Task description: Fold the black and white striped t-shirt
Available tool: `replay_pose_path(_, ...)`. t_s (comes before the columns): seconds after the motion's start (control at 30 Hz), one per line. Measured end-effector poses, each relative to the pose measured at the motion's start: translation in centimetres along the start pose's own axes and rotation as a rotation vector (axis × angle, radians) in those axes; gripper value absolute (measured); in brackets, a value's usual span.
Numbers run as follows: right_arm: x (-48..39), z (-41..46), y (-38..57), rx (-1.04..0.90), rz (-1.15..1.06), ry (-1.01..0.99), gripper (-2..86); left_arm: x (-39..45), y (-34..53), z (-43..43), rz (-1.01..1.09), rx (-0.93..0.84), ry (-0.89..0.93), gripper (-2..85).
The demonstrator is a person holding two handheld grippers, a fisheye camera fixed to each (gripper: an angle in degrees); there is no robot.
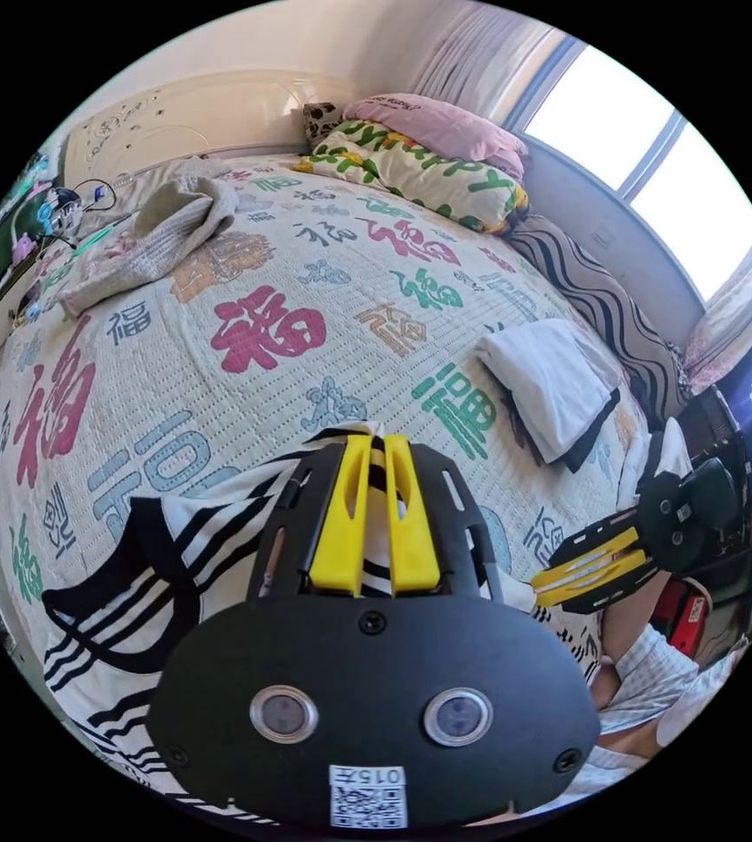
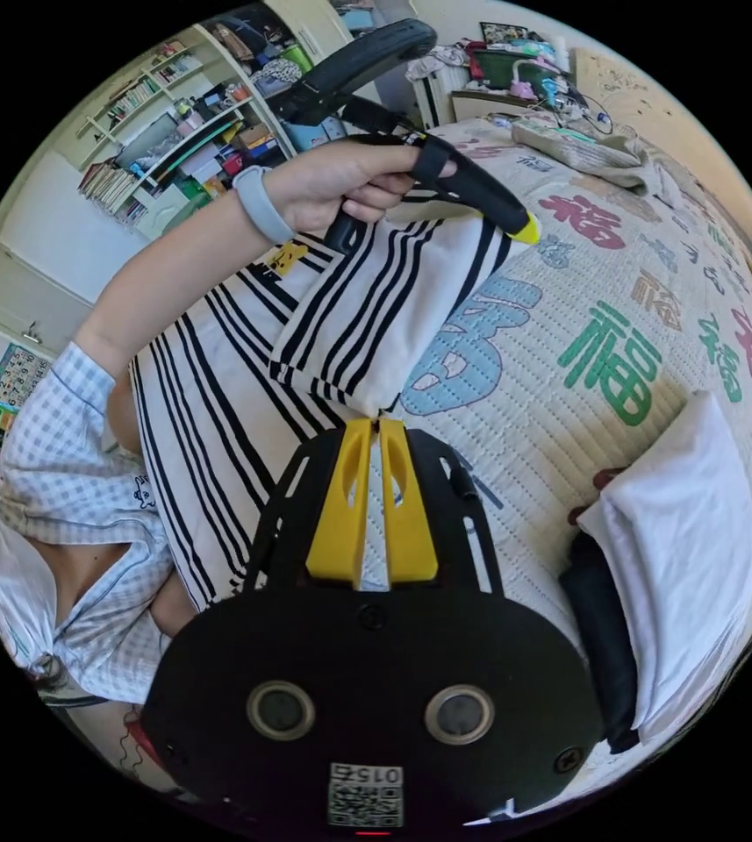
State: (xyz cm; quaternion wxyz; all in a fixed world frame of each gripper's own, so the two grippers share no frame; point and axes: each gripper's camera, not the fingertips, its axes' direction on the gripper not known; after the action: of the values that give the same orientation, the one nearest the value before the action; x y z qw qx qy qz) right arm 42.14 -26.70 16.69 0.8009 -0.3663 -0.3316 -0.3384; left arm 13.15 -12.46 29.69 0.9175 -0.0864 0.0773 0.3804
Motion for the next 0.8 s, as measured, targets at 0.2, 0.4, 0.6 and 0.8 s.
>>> replay_pose_path(0.2,-0.4,1.8,-0.7,-0.010,0.013,0.000,0.1,-0.5,0.8,1.4,0.007,-0.029,0.008,6.6)
replay_pose_path(0.4,-2.8,-0.6,0.1,0.217,0.021,0.096,2.4,0.3,6.1,-8.0,0.059,0.204,-0.022,9.9)
replay_pose_path(0.6,-8.4,4.0,-4.2,0.145,-0.117,0.215,5.8,-0.4,11.8,-8.9,0.077,0.071,-0.117,10.9)
replay_pose_path(0.8,-10.1,11.8,-7.9,-0.087,-0.167,0.219,5.1,-1.7,15.1,-4.9,0.055,-0.003,-0.139,11.0)
